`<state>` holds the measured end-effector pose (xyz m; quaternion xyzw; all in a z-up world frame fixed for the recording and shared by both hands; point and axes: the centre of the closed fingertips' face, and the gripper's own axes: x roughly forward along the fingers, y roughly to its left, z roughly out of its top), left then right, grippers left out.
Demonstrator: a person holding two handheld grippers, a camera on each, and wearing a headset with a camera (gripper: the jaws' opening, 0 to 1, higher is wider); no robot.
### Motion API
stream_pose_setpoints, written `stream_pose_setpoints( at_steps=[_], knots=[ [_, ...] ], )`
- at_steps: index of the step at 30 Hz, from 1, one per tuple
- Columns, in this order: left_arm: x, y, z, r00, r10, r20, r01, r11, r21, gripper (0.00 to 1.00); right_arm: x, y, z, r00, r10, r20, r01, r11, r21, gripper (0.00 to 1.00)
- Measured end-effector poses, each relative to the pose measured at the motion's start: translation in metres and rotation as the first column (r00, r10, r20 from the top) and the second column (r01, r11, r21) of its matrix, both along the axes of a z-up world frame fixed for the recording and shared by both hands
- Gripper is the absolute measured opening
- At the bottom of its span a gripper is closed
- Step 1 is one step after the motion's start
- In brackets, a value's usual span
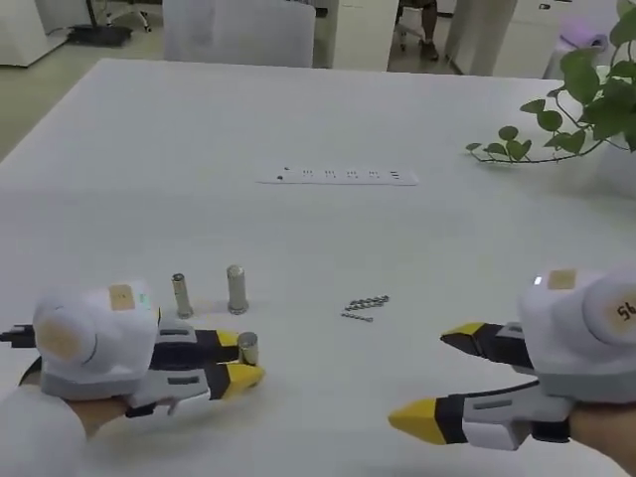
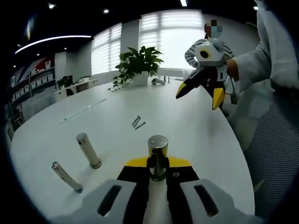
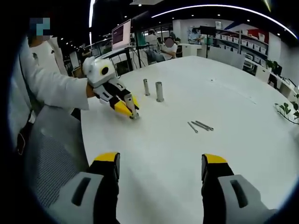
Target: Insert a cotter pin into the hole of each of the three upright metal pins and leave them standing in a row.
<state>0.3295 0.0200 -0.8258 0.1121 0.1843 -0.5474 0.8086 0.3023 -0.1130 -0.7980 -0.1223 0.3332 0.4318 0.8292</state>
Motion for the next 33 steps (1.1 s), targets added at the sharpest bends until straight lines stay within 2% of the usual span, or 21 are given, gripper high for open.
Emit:
stream_pose_setpoints(
  at_steps=[6,16,26,27,28,29,31,32,33],
  knots=[
    [-0.008,-0.006,-0.012,1.0,-0.022,-0.012,0.022,1.0,0.009,0.1,-0.003,-0.001,0.0,1.0,-0.001,0.0,0.001,1.0,0.004,0.74],
    [-0.014,-0.011,-0.017,0.999,-0.031,-0.018,0.031,0.999,0.013,0.1,-0.002,-0.001,-0.001,1.0,-0.002,-0.003,0.002,1.0,0.002,0.74],
    [-0.016,-0.014,-0.016,1.0,-0.024,-0.017,0.023,1.0,-0.012,0.11,-0.002,-0.002,0.0,1.0,-0.003,-0.002,0.003,1.0,0.004,0.74],
    [-0.016,-0.014,-0.016,0.999,-0.018,-0.028,0.018,1.0,-0.02,0.12,-0.002,-0.002,0.0,1.0,-0.003,-0.002,0.003,1.0,0.004,0.74],
    [-0.015,-0.013,-0.015,0.999,-0.005,-0.053,0.003,0.999,-0.032,0.12,-0.002,-0.002,0.0,1.0,-0.004,-0.002,0.004,1.0,0.005,0.74],
    [-0.015,-0.014,-0.014,0.999,-0.004,-0.052,0.002,0.999,-0.036,0.12,-0.002,-0.002,0.0,1.0,-0.004,-0.002,0.004,1.0,0.005,0.74],
    [-0.013,-0.013,-0.012,0.999,0.006,-0.043,-0.008,0.999,-0.042,0.17,-0.002,-0.003,0.0,1.0,-0.004,-0.002,0.004,1.0,0.003,0.74],
    [-0.01,-0.013,-0.009,0.998,0.023,-0.056,-0.026,0.998,-0.064,0.21,-0.002,-0.003,0.0,1.0,-0.004,-0.003,0.004,1.0,0.003,0.74],
    [-0.009,-0.013,-0.008,0.998,0.027,-0.057,-0.031,0.997,-0.065,0.27,-0.002,-0.002,0.001,1.0,-0.004,-0.003,0.004,1.0,0.003,0.74]
  ],
)
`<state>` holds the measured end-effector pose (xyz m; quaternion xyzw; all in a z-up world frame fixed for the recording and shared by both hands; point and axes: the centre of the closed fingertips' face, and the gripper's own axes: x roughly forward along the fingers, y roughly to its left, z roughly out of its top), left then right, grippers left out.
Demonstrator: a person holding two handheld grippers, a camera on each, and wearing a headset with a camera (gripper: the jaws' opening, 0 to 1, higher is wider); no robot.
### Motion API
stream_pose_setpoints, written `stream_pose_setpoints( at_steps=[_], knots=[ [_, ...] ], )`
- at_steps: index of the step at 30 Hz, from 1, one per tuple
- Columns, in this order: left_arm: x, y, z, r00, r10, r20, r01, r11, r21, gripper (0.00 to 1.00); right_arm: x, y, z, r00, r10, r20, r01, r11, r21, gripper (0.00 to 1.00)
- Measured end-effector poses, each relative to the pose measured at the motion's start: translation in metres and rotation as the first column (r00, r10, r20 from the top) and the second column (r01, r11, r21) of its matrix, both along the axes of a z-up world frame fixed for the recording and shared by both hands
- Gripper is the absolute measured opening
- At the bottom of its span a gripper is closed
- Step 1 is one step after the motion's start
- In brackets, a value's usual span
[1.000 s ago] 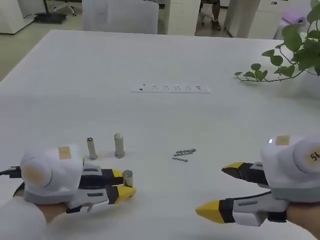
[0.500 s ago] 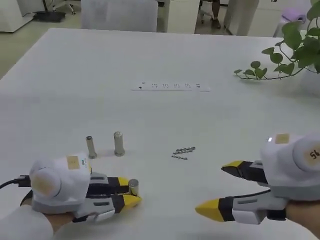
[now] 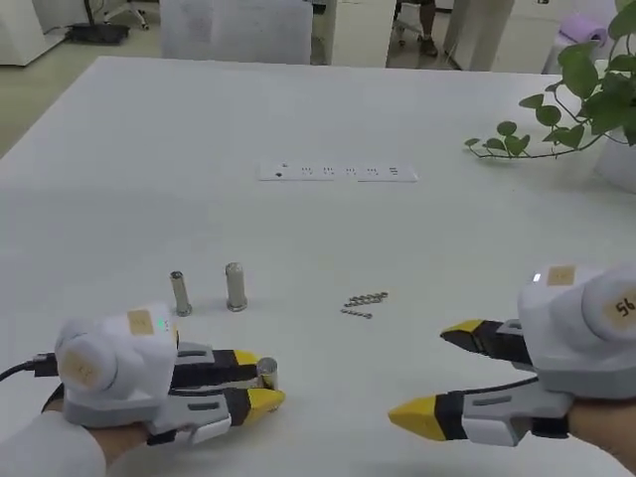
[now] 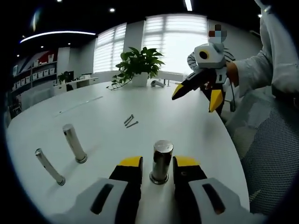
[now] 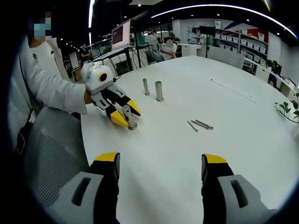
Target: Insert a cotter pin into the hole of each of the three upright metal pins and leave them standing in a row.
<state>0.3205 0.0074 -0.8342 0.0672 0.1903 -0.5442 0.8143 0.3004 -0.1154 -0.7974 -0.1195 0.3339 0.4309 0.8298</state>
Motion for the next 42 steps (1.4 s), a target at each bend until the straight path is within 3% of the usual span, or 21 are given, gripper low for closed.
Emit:
stream_pose_setpoints(
  at_steps=[8,13,15,20,26,31,39,42],
  knots=[
    [0.0,0.008,0.009,1.0,0.023,0.0,-0.023,1.0,-0.008,0.36,0.004,0.0,0.002,1.0,0.003,0.006,-0.003,1.0,-0.001,0.73],
    [-0.002,0.015,0.014,0.998,0.052,-0.025,-0.053,0.999,-0.014,0.43,0.007,0.001,-0.002,1.0,0.015,0.0,-0.015,1.0,-0.001,0.72],
    [-0.005,0.017,0.018,0.998,0.058,-0.036,-0.059,0.998,-0.024,0.45,0.008,0.001,-0.004,1.0,0.021,-0.001,-0.021,1.0,-0.005,0.71],
    [-0.014,0.022,0.029,0.997,0.069,-0.029,-0.07,0.997,-0.022,0.53,0.016,-0.004,-0.008,1.0,0.03,-0.003,-0.031,0.999,-0.019,0.68],
    [-0.024,0.032,0.038,0.993,0.108,-0.048,-0.11,0.993,-0.031,0.63,0.029,-0.011,-0.01,0.999,0.049,0.0,-0.048,0.998,-0.038,0.6],
    [-0.03,0.039,0.05,0.99,0.136,-0.046,-0.138,0.989,-0.05,0.69,0.043,-0.018,-0.012,0.997,0.077,0.001,-0.077,0.995,-0.07,0.54],
    [-0.036,0.048,0.053,0.985,0.167,-0.045,-0.169,0.985,-0.046,0.74,0.065,-0.019,-0.012,0.992,0.125,0.009,-0.124,0.987,-0.101,0.44],
    [-0.04,0.05,0.052,0.985,0.17,-0.043,-0.171,0.985,-0.037,0.74,0.072,-0.018,-0.014,0.987,0.162,0.011,-0.159,0.978,-0.135,0.38]
  ],
)
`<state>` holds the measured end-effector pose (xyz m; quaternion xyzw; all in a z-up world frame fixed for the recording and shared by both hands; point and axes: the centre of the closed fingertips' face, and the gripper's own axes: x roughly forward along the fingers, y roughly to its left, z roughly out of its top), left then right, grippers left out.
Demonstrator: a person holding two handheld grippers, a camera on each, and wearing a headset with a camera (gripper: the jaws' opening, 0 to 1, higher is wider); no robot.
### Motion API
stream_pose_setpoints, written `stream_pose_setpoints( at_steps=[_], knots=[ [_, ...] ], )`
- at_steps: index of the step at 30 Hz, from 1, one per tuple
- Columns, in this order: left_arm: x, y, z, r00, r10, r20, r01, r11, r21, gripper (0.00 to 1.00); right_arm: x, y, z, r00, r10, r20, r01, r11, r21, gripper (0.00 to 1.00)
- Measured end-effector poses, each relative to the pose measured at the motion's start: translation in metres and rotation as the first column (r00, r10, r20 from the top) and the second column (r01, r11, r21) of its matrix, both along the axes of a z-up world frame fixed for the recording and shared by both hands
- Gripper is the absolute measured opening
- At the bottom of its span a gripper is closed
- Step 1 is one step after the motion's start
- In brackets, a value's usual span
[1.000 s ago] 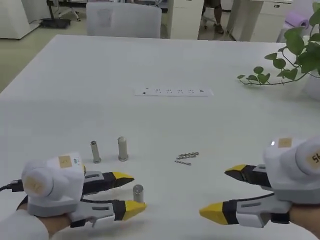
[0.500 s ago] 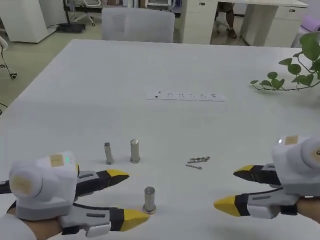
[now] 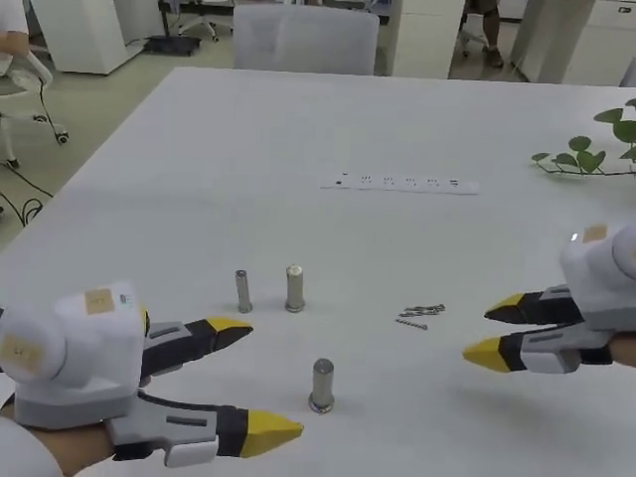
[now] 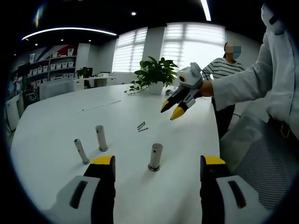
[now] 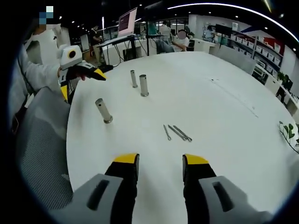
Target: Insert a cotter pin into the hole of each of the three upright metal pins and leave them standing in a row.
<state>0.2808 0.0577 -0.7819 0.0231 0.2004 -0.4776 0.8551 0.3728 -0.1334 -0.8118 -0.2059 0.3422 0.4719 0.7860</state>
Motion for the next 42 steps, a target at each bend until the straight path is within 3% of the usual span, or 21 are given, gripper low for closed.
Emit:
stream_pose_setpoints(
  at_steps=[13,20,27,42],
  knots=[
    [-0.004,0.004,0.001,1.0,0.006,-0.007,-0.006,1.0,0.003,0.72,0.03,0.011,-0.004,0.991,0.132,0.038,-0.129,0.988,-0.08,0.2],
    [-0.003,0.002,0.001,1.0,0.008,-0.008,-0.008,1.0,-0.003,0.74,0.039,0.021,-0.008,0.978,0.204,0.03,-0.2,0.973,-0.113,0.19],
    [0.0,0.005,0.005,1.0,0.015,-0.001,-0.015,1.0,-0.011,0.74,0.044,0.027,-0.019,0.96,0.282,0.003,-0.277,0.945,-0.175,0.19],
    [0.001,0.017,0.008,0.999,0.041,0.009,-0.041,0.999,-0.014,0.79,0.053,0.032,-0.032,0.938,0.345,-0.032,-0.343,0.914,-0.215,0.18]
  ],
)
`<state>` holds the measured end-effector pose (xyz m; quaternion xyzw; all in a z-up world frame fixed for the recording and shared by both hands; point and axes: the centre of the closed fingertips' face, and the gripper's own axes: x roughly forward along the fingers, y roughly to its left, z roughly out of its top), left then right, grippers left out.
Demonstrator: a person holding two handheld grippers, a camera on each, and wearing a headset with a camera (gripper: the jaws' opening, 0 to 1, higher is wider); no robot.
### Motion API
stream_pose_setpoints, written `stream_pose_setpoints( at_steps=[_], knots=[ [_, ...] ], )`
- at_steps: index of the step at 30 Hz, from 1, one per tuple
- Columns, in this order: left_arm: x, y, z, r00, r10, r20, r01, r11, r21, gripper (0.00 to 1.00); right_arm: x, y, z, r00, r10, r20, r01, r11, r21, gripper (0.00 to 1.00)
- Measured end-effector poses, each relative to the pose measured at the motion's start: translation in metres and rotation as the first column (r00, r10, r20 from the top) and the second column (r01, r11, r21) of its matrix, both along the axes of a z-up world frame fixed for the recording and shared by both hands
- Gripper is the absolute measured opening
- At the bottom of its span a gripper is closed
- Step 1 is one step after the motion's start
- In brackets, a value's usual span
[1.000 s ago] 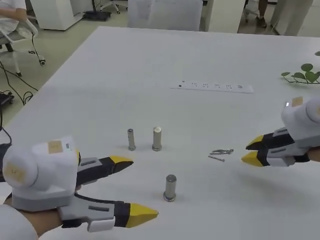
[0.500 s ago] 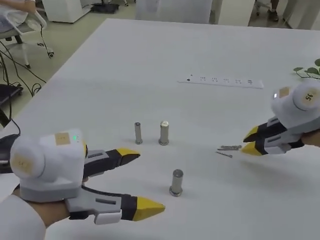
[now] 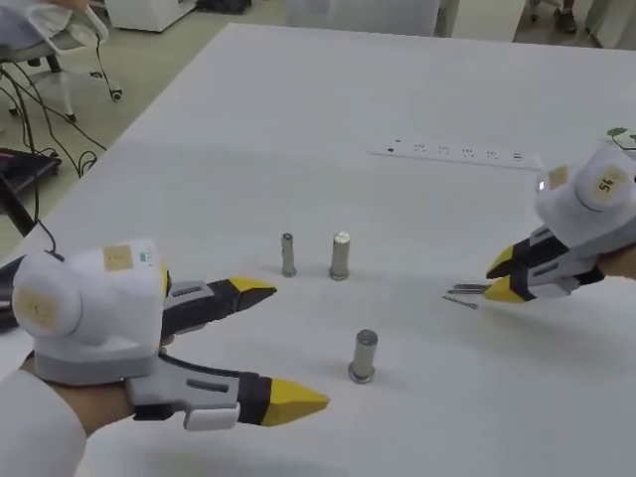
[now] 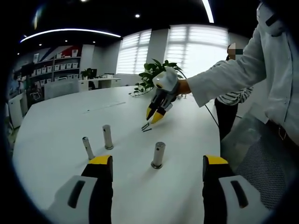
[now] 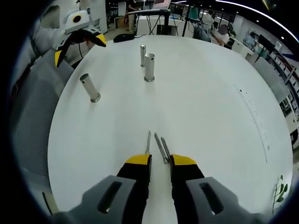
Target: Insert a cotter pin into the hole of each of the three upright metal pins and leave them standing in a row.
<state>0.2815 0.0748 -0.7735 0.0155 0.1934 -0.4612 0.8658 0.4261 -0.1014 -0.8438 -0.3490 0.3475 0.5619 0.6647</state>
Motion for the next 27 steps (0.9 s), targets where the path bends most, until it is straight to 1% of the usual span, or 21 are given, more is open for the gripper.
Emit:
stream_pose_setpoints(
  at_steps=[6,10,16,23,27],
  knots=[
    [0.001,0.006,0.002,1.0,0.019,0.011,-0.019,1.0,0.004,0.82,-0.002,0.003,-0.003,0.999,0.038,-0.009,-0.038,0.999,-0.018,0.15],
    [0.001,0.011,0.003,0.999,0.035,0.013,-0.035,0.999,0.006,0.86,-0.003,0.004,-0.006,0.998,0.069,-0.008,-0.069,0.997,-0.045,0.14],
    [0.001,0.017,0.005,0.998,0.05,0.023,-0.05,0.999,0.01,0.88,-0.002,0.007,-0.008,0.995,0.096,-0.01,-0.096,0.994,-0.058,0.13],
    [0.0,0.022,0.007,0.998,0.061,0.023,-0.062,0.998,0.01,0.88,-0.002,0.007,-0.012,0.993,0.114,-0.02,-0.115,0.99,-0.078,0.13],
    [0.0,0.025,0.009,0.997,0.07,0.028,-0.07,0.998,0.008,0.88,-0.002,0.004,-0.014,0.992,0.121,-0.028,-0.123,0.988,-0.09,0.12]
  ],
)
